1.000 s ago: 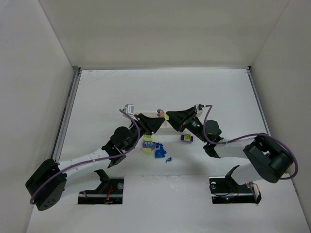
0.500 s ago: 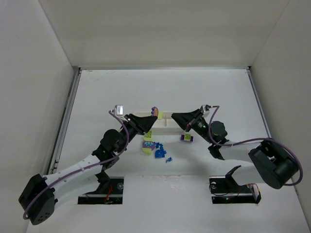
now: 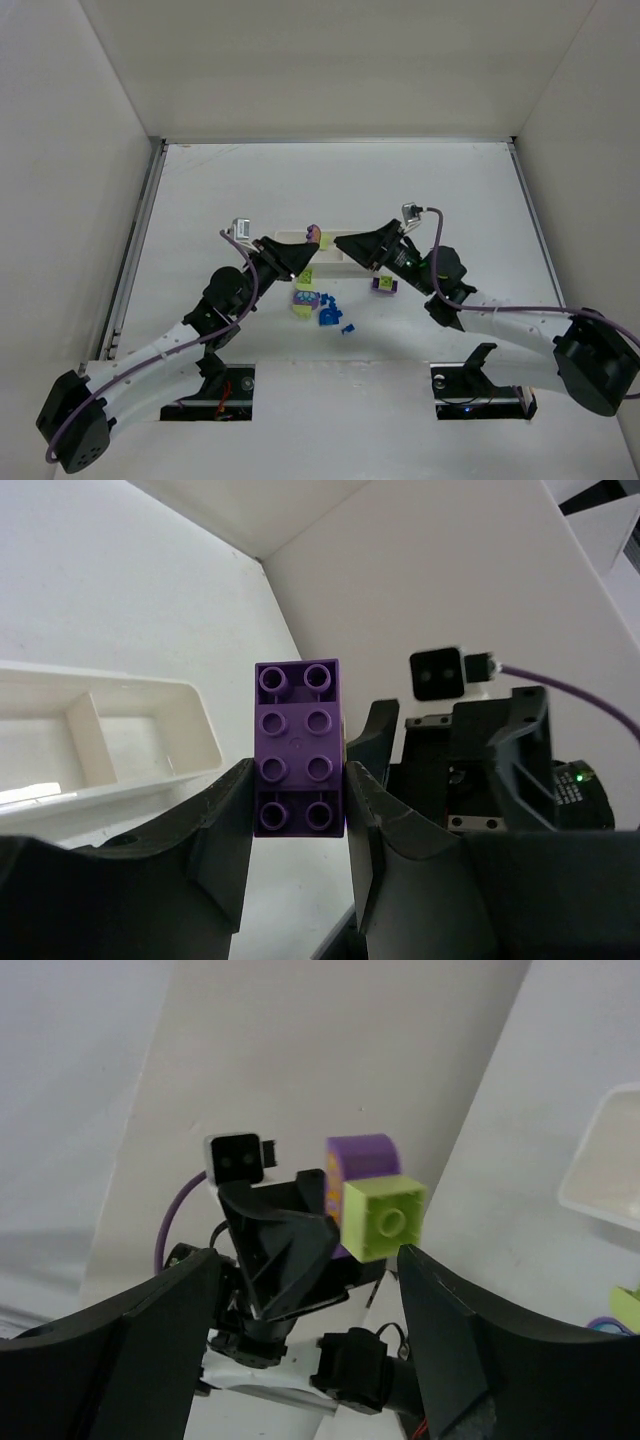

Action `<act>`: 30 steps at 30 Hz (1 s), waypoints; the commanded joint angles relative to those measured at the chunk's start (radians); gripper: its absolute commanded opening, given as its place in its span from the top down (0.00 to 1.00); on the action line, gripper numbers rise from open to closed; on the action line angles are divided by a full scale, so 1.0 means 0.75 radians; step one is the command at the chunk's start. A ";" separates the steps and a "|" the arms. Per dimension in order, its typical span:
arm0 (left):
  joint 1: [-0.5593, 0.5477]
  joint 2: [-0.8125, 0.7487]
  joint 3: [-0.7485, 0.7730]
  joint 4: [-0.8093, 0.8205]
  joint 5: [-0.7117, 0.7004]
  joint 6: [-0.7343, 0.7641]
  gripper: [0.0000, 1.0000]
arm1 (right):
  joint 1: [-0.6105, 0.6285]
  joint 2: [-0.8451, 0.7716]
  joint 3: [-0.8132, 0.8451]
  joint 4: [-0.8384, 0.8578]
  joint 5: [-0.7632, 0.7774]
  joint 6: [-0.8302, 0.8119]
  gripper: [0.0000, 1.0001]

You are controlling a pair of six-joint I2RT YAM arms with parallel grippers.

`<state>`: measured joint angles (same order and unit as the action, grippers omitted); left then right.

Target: Sort the legos into containers by color

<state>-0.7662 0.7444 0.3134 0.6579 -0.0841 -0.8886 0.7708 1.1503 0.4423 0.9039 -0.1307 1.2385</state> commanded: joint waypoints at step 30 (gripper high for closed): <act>0.063 -0.095 -0.111 0.183 0.102 -0.321 0.82 | 0.062 0.140 0.002 0.227 0.019 -0.054 0.68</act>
<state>-0.7528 0.7288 0.2317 0.7860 0.0010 -1.1534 0.8207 1.3052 0.4759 1.0142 -0.1280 1.2049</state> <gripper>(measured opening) 0.341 0.428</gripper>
